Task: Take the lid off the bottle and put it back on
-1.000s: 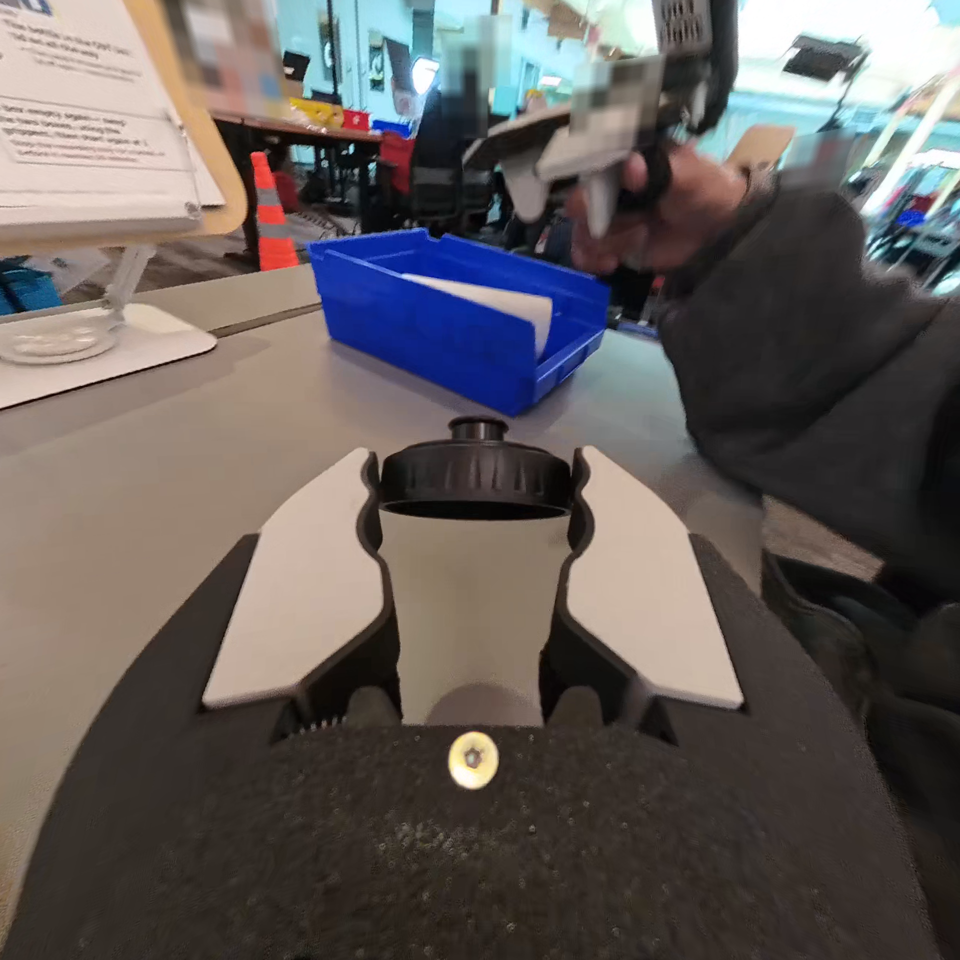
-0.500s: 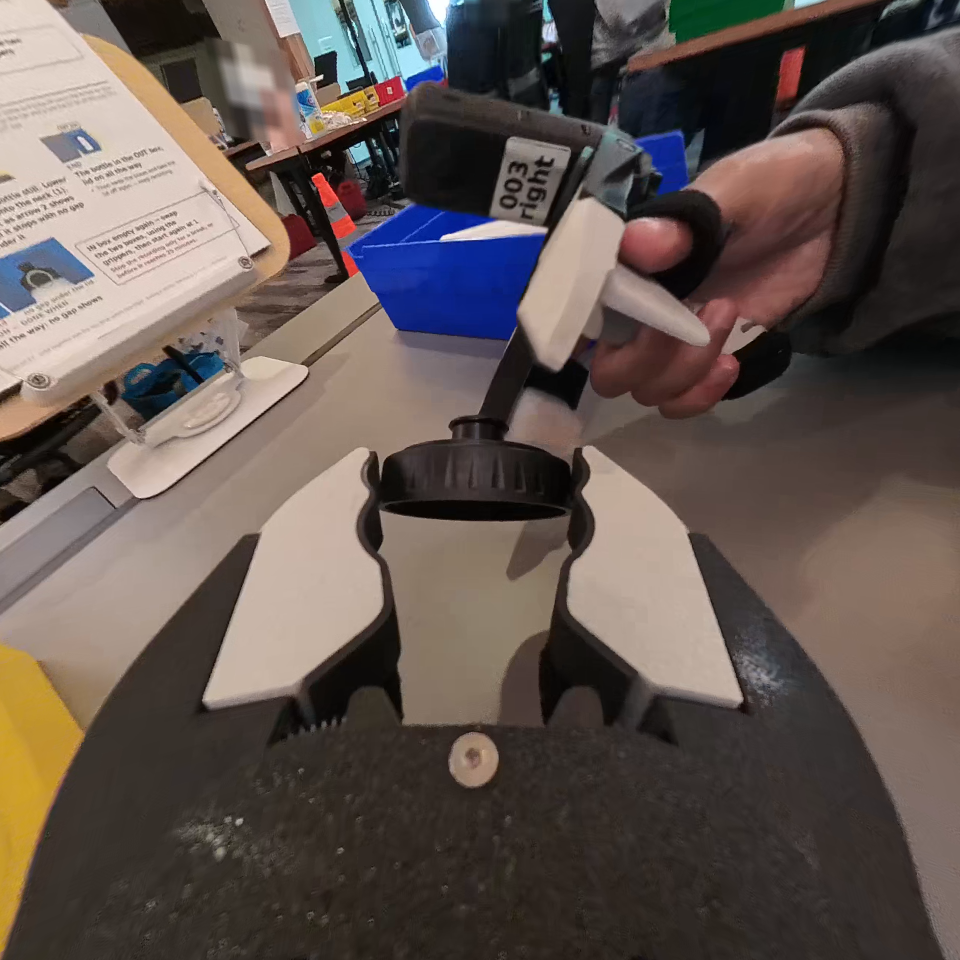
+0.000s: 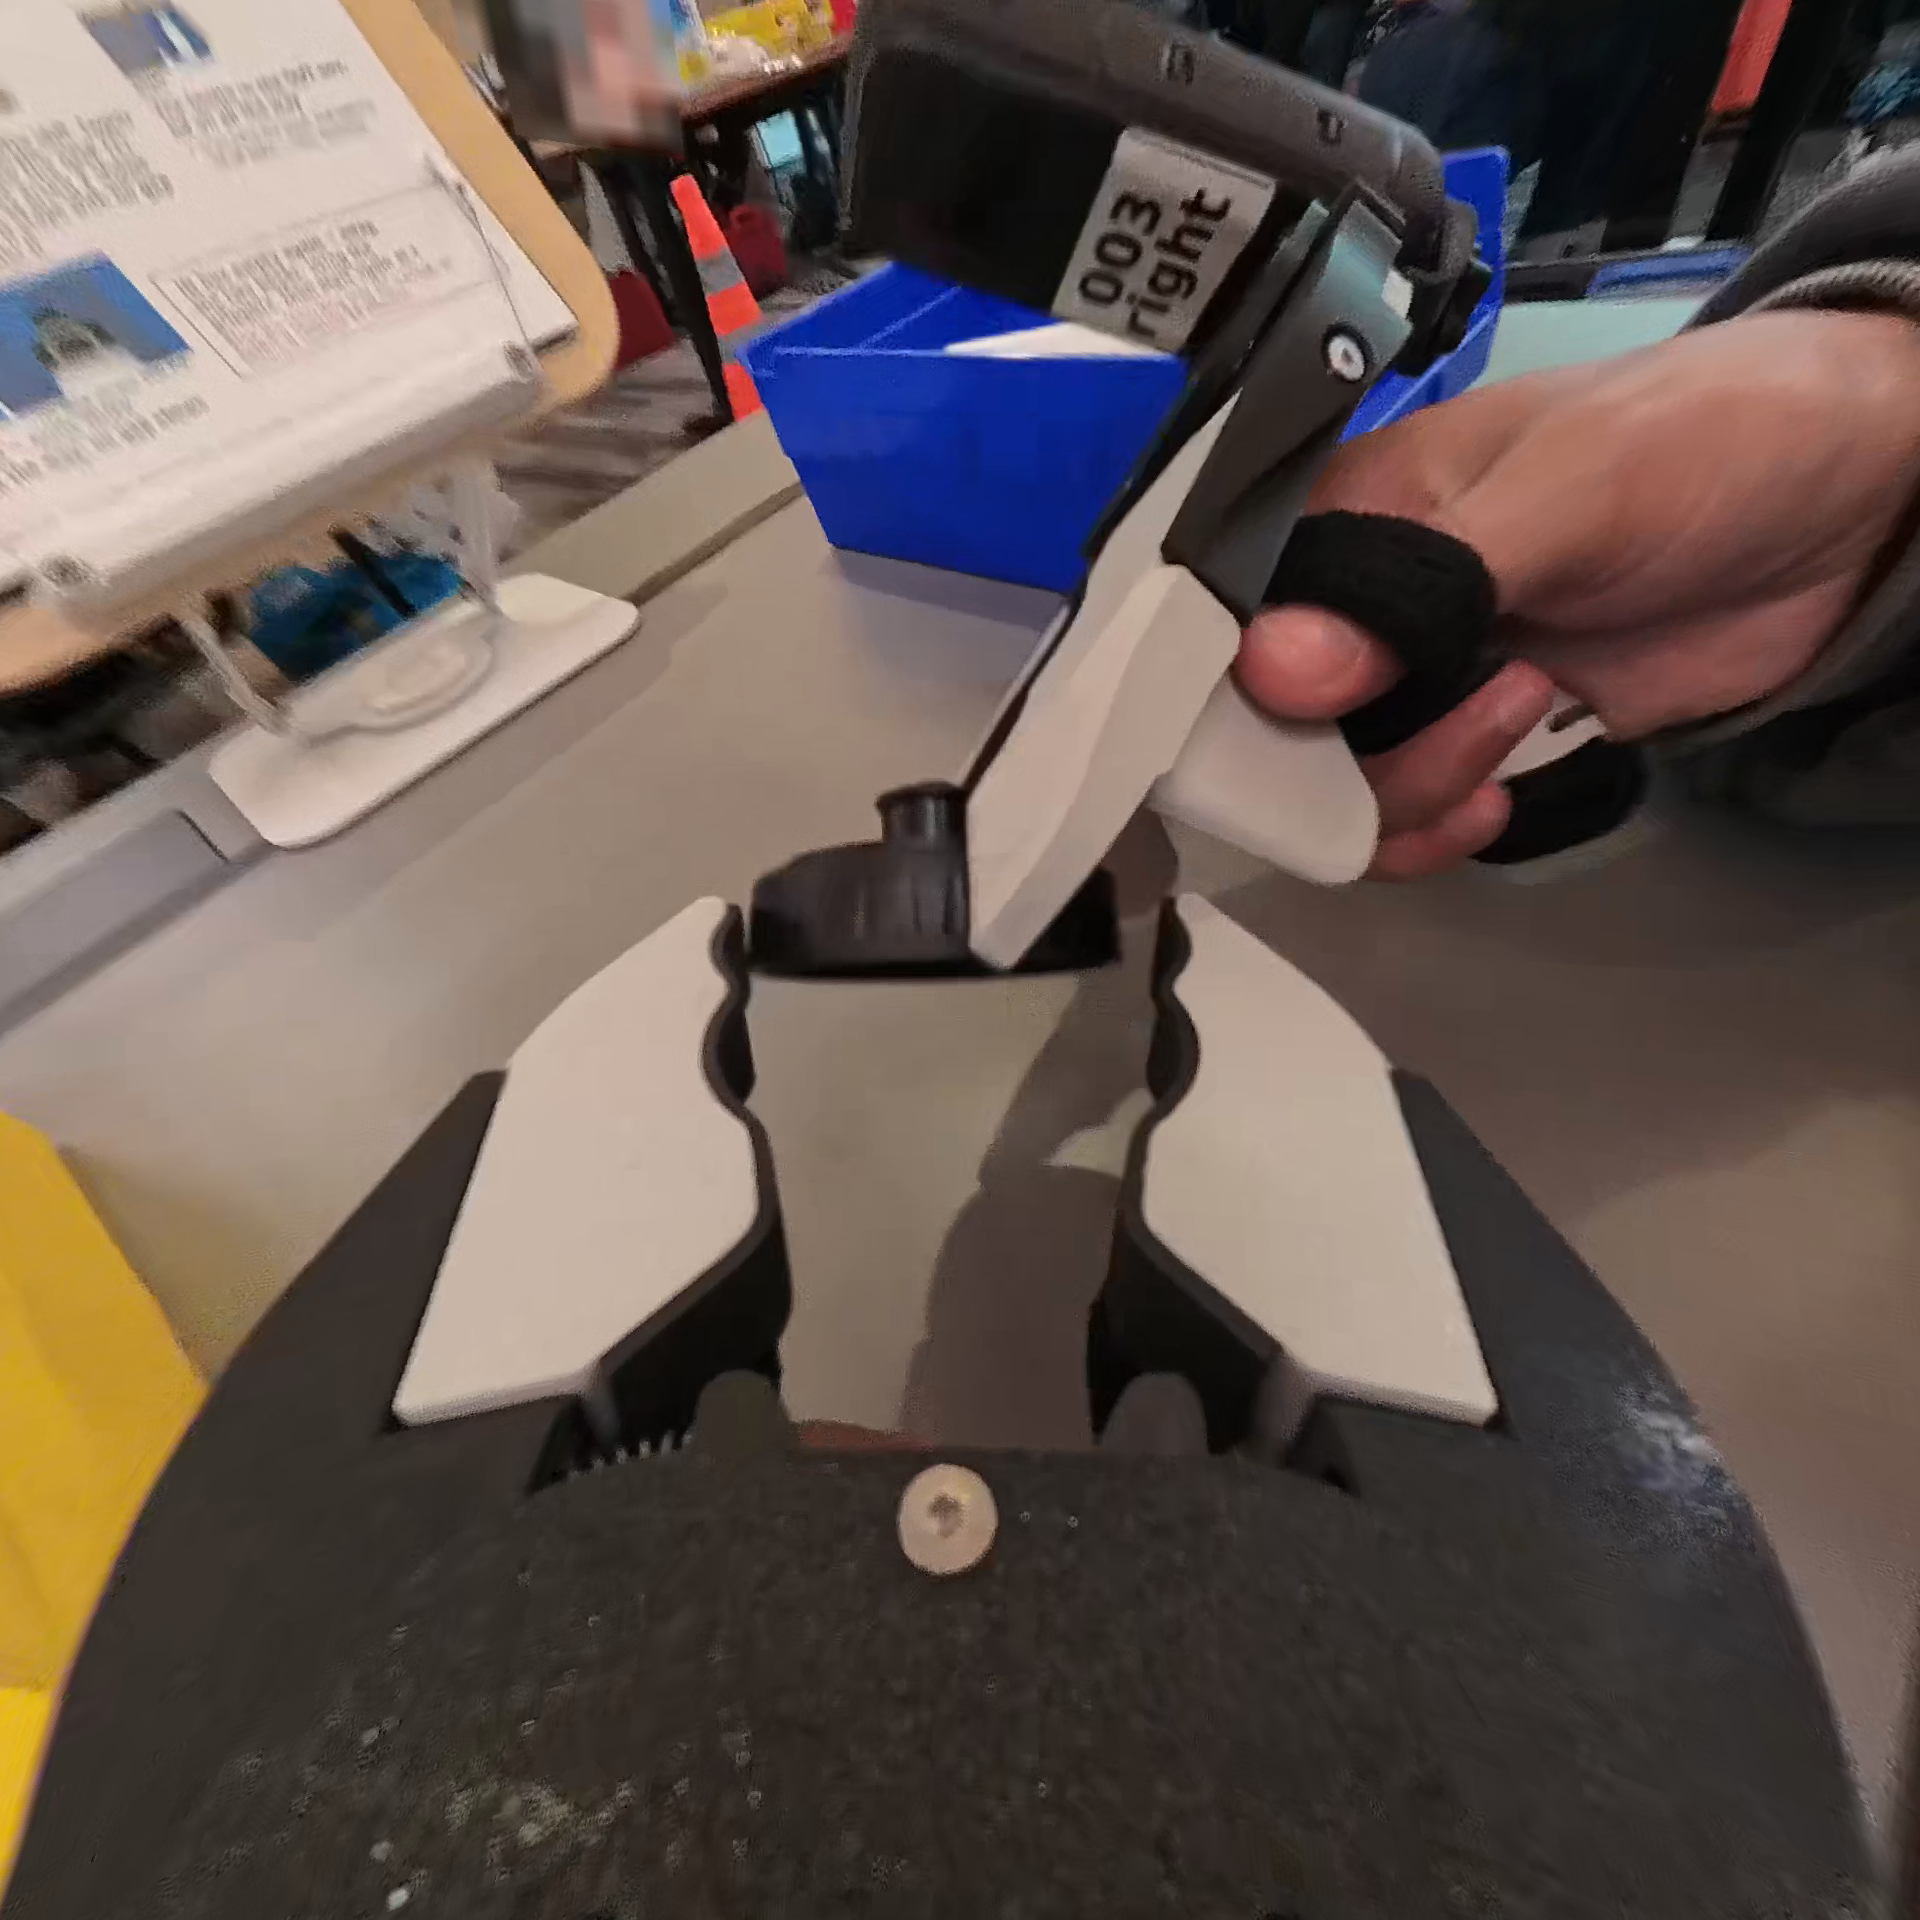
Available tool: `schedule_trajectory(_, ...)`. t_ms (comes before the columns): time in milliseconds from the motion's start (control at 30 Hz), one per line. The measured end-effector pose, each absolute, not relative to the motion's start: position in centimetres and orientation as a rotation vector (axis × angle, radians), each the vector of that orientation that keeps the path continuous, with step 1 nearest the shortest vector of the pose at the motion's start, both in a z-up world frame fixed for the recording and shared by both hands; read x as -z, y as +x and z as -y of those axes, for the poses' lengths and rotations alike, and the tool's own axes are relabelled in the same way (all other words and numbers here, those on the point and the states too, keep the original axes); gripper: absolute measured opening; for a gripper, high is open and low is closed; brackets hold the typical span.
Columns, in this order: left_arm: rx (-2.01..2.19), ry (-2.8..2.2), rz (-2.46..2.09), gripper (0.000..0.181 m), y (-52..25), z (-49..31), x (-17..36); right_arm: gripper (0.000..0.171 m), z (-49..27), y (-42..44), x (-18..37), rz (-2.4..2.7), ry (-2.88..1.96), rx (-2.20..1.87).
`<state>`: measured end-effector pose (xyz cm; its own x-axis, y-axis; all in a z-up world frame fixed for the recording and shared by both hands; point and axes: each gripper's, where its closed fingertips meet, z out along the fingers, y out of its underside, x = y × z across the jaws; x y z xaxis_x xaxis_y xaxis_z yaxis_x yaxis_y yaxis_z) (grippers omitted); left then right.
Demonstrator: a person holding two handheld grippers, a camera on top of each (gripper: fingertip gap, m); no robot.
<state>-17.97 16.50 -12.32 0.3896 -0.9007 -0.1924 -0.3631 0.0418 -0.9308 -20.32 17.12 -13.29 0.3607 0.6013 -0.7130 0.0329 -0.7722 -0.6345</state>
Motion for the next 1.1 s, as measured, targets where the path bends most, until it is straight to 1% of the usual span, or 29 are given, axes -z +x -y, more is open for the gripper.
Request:
schedule_trajectory(33, 0.669, -1.58, -1.156, 0.08, -18.1, -16.1, 12.3, 0.072, -17.4, -19.9, 13.1, 0.554, -2.103, -1.378)
schedule_trajectory(133, 0.861, -1.693, -1.097, 0.08, -18.4, -15.2, 12.7, 0.072, -18.4, -17.5, 10.8, 0.587, -2.057, -1.192)
schedule_trajectory(233, 0.978, -1.742, -1.045, 0.071, -18.9, -15.3, 12.8, 0.072, -19.2, -13.5, 6.8, 0.606, -2.004, -0.959)
schedule_trajectory(333, 0.978, -1.761, -1.033, 0.069, -19.1, -15.9, 13.0, 0.072, -20.8, -5.8, 2.7, 0.567, -1.986, -0.567)
schedule_trajectory(400, 0.959, -1.773, -1.042, 0.064, -19.1, -16.0, 13.4, 0.072, -21.9, 1.5, 2.0, 0.508, -2.054, -0.223)
schedule_trajectory(467, 0.94, -1.794, -1.073, 0.063, -18.8, -15.9, 14.1, 0.072, -22.0, 7.6, 4.2, 0.454, -2.219, -0.028)
schedule_trajectory(533, 0.934, -1.797, -1.095, 0.064, -18.4, -15.6, 14.4, 0.072, -21.8, 11.4, 8.4, 0.413, -2.405, 0.021)
schedule_trajectory(633, 0.92, -1.776, -1.112, 0.063, -18.2, -15.3, 14.3, 0.072, -21.2, 13.4, 15.2, 0.447, -2.645, -0.057)
schedule_trajectory(700, 0.905, -1.776, -1.112, 0.063, -18.2, -15.4, 14.4, 0.072, -21.6, 13.4, 17.7, 0.468, -2.695, -0.077)
schedule_trajectory(867, 0.93, -1.791, -1.097, 0.063, -18.4, -15.6, 14.4, 0.072, -21.7, 13.0, 21.1, 0.562, -2.85, 0.029)
schedule_trajectory(1100, 0.897, -1.773, -1.111, 0.065, -18.4, -15.7, 14.5, 0.072, -21.4, 12.9, 22.2, 0.552, -2.942, -0.006)
